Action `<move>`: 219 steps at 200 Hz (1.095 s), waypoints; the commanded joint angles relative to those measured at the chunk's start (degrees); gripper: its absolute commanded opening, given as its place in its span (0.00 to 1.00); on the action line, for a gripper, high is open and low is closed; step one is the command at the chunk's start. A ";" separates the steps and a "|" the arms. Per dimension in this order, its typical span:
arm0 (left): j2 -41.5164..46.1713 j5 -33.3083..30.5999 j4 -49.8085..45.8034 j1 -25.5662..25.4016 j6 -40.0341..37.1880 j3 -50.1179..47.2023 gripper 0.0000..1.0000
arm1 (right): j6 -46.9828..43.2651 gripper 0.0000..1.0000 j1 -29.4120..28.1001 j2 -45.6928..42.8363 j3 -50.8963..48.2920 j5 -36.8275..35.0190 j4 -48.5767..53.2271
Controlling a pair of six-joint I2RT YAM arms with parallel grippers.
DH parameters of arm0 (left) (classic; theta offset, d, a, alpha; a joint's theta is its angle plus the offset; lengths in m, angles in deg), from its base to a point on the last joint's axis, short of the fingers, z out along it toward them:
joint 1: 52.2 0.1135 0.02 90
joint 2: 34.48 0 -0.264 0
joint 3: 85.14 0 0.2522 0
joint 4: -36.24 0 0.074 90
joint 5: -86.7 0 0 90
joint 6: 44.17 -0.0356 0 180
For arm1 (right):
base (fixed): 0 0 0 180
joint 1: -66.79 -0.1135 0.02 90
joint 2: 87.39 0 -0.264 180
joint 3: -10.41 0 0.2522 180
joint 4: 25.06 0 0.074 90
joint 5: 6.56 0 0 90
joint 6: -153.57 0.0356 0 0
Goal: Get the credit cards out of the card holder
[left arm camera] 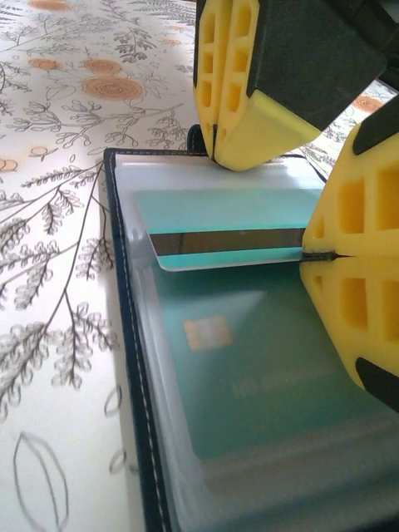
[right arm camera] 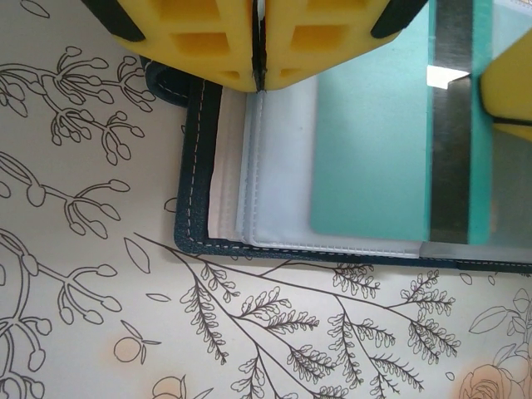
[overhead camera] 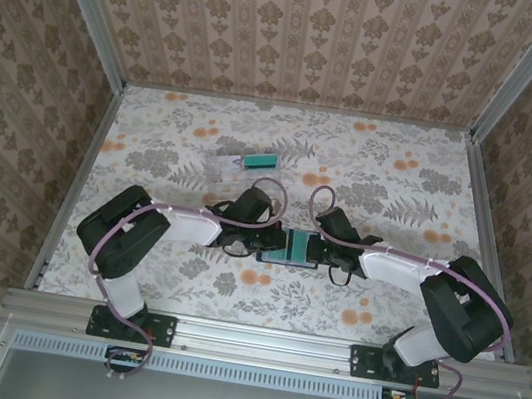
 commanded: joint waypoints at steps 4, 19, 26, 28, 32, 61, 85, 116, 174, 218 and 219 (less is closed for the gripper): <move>2.95 0.88 -0.56 1.26 0.22 -2.15 0.00 | 0.76 0.13 -0.37 1.61 -1.00 -0.70 2.86; 4.07 1.31 -0.46 1.93 0.33 -3.26 0.00 | 0.67 0.13 -0.35 1.77 -1.00 -0.67 2.78; 4.78 1.57 -0.33 2.28 0.40 -3.78 0.00 | 0.66 0.13 -0.35 1.74 -0.93 -0.69 2.87; 4.94 1.64 -0.37 2.35 0.45 -4.01 0.00 | 0.68 0.13 -0.35 1.77 -0.92 -0.71 2.86; 5.39 1.81 -0.33 2.52 0.49 -4.33 0.00 | 0.68 0.13 -0.35 1.70 -0.91 -0.72 2.87; 8.93 2.31 -1.58 3.77 0.07 -6.46 0.00 | 0.58 0.13 -0.36 1.53 -0.83 -0.60 2.88; 13.11 1.51 -4.67 4.40 -1.01 -7.14 0.00 | 0.59 0.13 -0.36 0.79 -0.83 -0.72 2.83; 18.45 -0.01 -11.07 4.50 -3.60 -6.16 0.00 | 0.35 0.13 -0.35 -1.29 -0.91 -1.38 3.15; 26.22 -7.06 -29.53 4.16 -14.31 0.65 0.00 | -1.45 0.21 -0.35 -12.64 -1.39 -4.05 5.18; 27.46 -19.91 -45.49 2.30 -27.75 12.50 0.00 | -3.20 0.50 -0.36 -24.55 -4.41 -6.50 4.35; 27.42 -20.23 -45.71 2.30 -28.08 12.75 0.00 | -3.21 0.51 -0.36 -24.74 -4.46 -6.51 4.33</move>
